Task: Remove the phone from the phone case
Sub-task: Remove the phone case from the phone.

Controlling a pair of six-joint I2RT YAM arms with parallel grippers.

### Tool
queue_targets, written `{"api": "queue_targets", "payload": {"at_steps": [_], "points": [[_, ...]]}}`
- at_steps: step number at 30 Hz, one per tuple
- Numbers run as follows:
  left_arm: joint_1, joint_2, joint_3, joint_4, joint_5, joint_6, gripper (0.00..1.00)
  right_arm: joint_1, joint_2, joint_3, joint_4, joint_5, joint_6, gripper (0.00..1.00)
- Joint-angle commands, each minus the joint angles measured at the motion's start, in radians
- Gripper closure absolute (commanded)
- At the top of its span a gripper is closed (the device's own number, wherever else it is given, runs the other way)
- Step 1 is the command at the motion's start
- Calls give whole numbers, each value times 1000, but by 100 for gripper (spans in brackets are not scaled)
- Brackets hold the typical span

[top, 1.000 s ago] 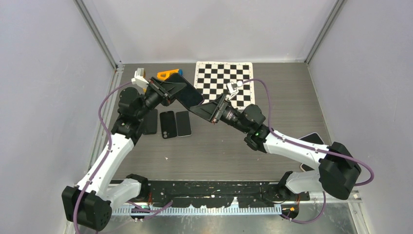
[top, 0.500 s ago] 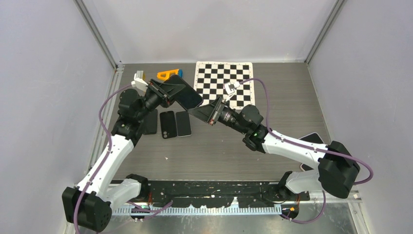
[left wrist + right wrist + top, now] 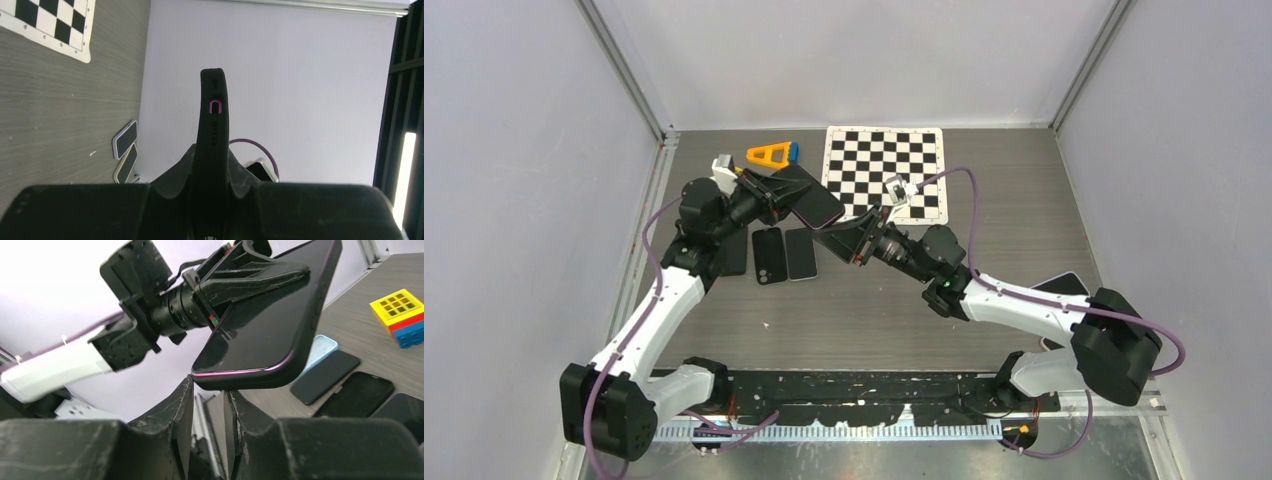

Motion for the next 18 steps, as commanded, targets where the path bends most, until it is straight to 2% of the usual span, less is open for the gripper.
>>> {"api": "queue_targets", "payload": {"at_steps": [1, 7, 12, 15, 16, 18], "points": [[-16, -10, 5, 86, 89, -102, 100, 9, 28, -30, -72, -19, -235, 99], [-16, -11, -15, 110, 80, -118, 100, 8, 15, -53, -74, 16, -238, 99], [-15, -12, -25, 124, 63, -90, 100, 8, -41, -79, -78, 51, -166, 98], [-7, -11, -15, 91, 55, -14, 100, 7, -104, -91, -121, 54, -137, 67], [-3, -12, -7, 78, 56, 20, 100, 6, -117, -89, -166, 50, -128, 49], [2, -4, 15, 51, 74, 108, 100, 4, -155, -73, -262, 25, -126, 34]]}}
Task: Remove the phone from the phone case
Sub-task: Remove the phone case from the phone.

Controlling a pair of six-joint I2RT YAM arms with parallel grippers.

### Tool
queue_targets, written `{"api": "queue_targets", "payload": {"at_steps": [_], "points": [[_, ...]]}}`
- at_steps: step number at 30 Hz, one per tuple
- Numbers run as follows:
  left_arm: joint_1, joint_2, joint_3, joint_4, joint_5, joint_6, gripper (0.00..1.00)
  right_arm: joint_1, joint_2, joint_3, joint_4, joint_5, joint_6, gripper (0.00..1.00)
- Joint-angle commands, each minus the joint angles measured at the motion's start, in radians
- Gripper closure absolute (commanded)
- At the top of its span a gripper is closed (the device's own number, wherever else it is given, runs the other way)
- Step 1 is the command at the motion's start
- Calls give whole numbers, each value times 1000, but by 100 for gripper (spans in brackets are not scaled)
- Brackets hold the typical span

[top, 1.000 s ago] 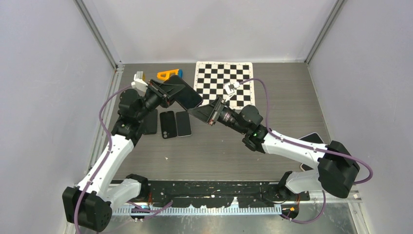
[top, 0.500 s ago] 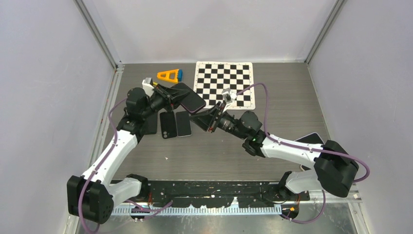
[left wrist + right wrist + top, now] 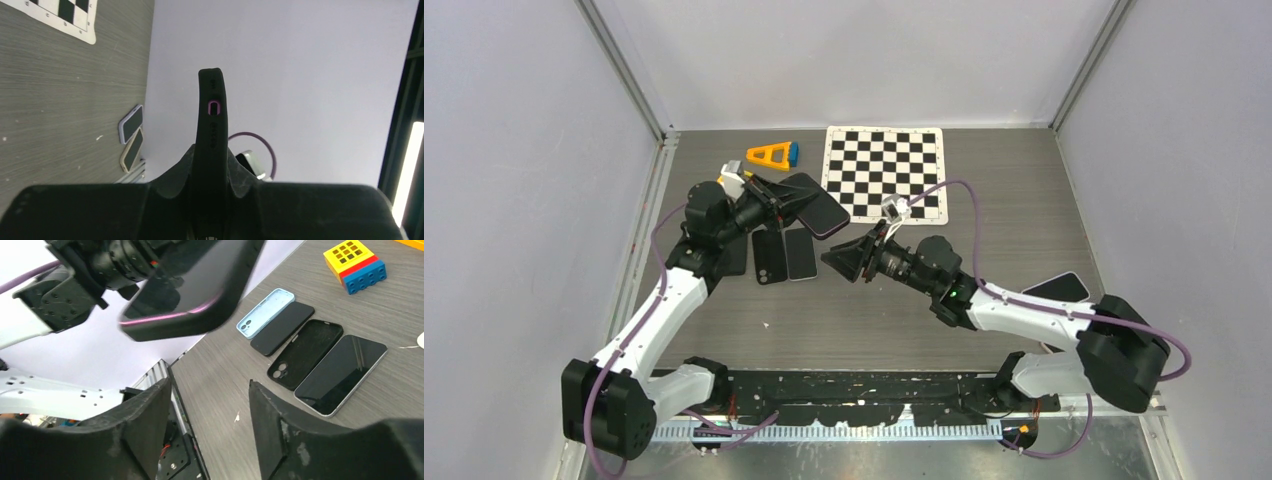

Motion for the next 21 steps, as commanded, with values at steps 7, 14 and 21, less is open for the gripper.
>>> {"api": "queue_targets", "payload": {"at_steps": [7, 14, 21], "points": [[30, 38, 191, -158, 305, 639, 100, -21, -174, 100, -380, -252, -26, 15], [28, -2, 207, -322, 511, 940, 100, -24, -122, 120, -401, -446, -55, 19], [28, -14, 190, -277, 604, 940, 100, -24, -80, 166, -388, -494, -68, 20]]}}
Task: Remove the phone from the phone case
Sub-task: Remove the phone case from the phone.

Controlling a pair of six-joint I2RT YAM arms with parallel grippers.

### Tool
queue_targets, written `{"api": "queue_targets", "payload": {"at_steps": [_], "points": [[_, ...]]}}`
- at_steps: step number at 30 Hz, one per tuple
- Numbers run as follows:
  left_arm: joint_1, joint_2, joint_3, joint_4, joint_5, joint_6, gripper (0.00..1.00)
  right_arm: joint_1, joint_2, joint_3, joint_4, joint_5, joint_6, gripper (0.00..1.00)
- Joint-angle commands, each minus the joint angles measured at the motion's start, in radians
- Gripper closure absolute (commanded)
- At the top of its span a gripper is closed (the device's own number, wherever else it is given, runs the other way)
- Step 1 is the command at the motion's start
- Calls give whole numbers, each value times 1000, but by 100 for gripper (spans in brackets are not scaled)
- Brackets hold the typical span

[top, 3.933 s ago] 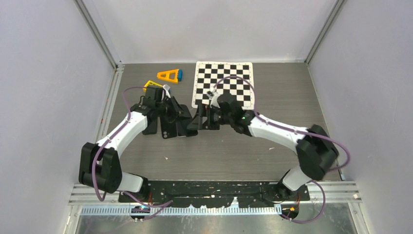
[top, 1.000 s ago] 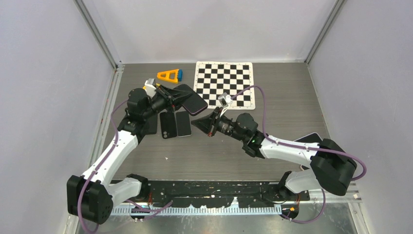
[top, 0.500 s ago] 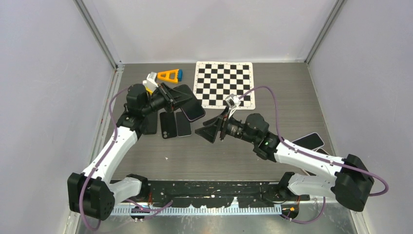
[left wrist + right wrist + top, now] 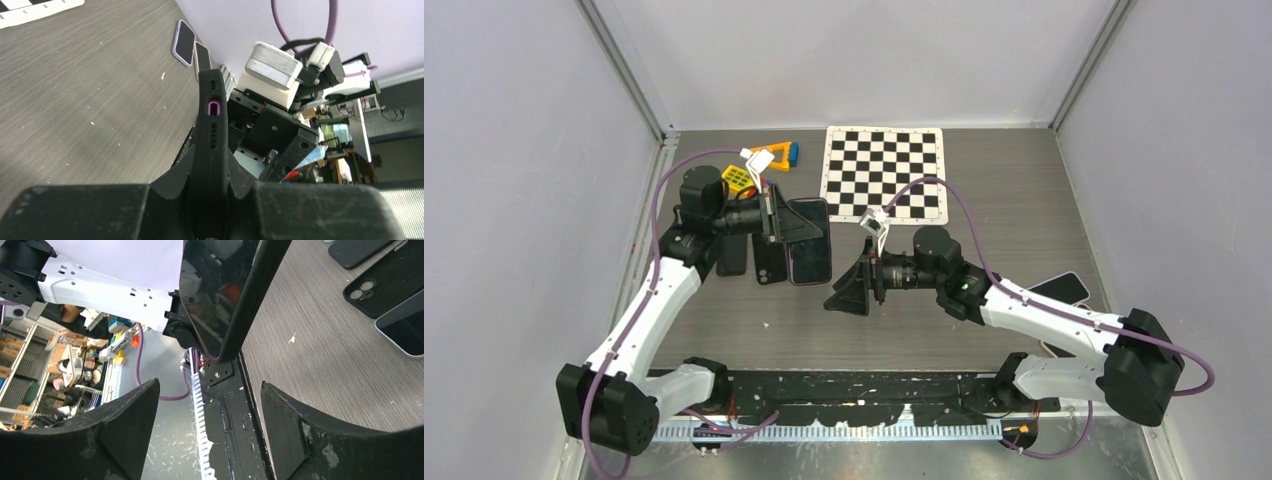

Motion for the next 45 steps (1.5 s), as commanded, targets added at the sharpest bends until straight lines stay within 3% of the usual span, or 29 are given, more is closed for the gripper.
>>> {"api": "queue_targets", "payload": {"at_steps": [1, 3, 8, 12, 16, 21, 25, 32, 41, 45], "points": [[1, -34, 29, 40, 132, 53, 100, -4, 27, 84, 30, -77, -30, 20], [1, -34, 29, 47, 160, 55, 100, -4, 49, 103, 37, -104, -37, 23], [1, -42, 26, 47, 195, 63, 100, -4, 113, 141, 61, -217, -50, 52], [1, -42, 27, 53, 208, 65, 100, -6, 151, 161, 75, -260, -63, 66], [0, -31, 26, 57, 230, 72, 100, -22, 166, 164, 108, -304, -58, 66], [0, -30, 4, 56, 235, 79, 100, -57, 137, 134, 152, -336, -44, 49], [-2, -31, -6, 54, 229, 73, 100, -71, 120, 129, 155, -347, -43, 46], [-17, -34, -3, 54, 187, 45, 100, -76, 148, 148, 188, -415, -39, 72], [-55, -32, 17, 54, 123, 15, 100, -76, 202, 183, 204, -424, -38, 72], [-55, -30, 15, 65, 75, -36, 100, -76, 208, 167, 283, -382, -9, 81]]}}
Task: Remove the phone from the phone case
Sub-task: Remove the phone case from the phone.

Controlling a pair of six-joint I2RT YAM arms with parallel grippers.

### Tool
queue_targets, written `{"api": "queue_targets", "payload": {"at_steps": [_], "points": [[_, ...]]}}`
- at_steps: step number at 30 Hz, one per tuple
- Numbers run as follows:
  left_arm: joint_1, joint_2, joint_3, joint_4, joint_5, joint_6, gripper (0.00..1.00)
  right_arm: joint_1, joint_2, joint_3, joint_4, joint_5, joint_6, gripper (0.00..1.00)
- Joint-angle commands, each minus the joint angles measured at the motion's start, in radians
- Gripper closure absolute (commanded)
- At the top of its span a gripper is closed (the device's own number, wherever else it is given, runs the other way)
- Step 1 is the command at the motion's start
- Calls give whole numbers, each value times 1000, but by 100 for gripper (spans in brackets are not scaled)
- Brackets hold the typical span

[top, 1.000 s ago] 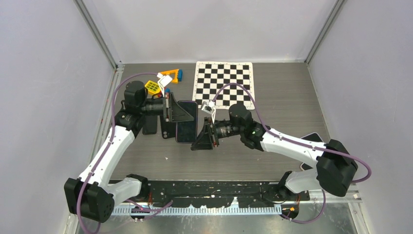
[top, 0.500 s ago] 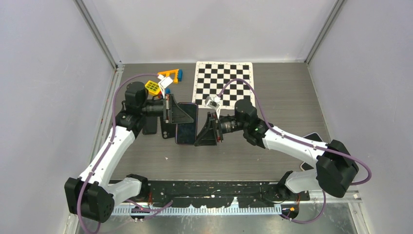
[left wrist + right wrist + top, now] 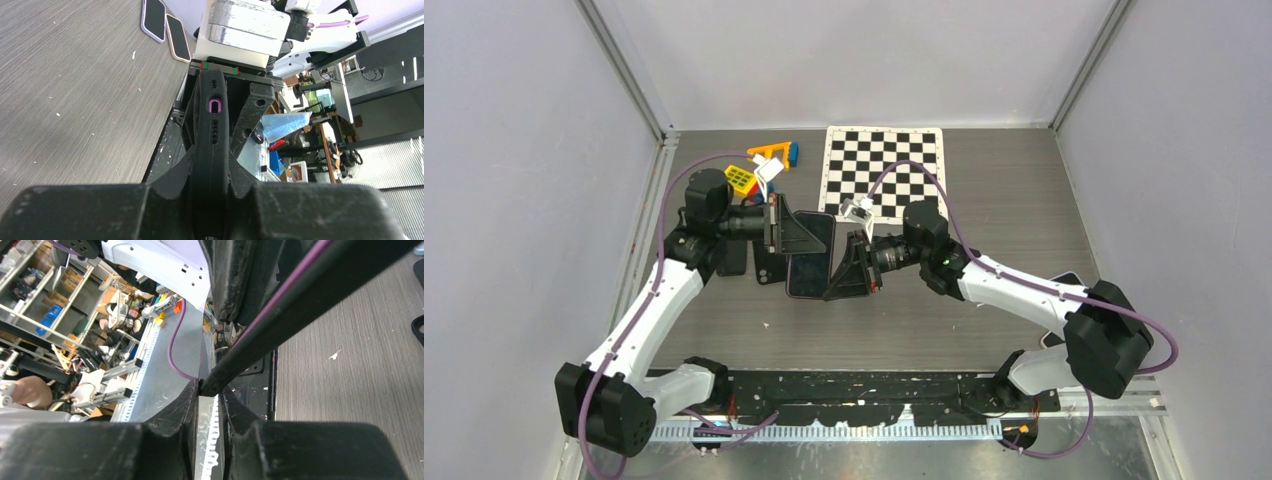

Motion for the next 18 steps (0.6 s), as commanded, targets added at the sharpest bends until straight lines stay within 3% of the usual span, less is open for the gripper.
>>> {"api": "queue_targets", "payload": {"at_steps": [1, 3, 9, 18], "points": [[-10, -17, 29, 62, -80, -91, 100, 5, 8, 34, 149, 56, 20, 89], [-9, 8, 50, 9, -108, -125, 100, 6, 12, 30, 150, 87, 5, 98], [-10, 118, 117, -250, -203, -235, 100, 6, 9, 51, 81, 97, -116, 99], [-11, 152, -55, 126, -214, -678, 100, 6, -62, 90, -61, 182, -303, 99]]}}
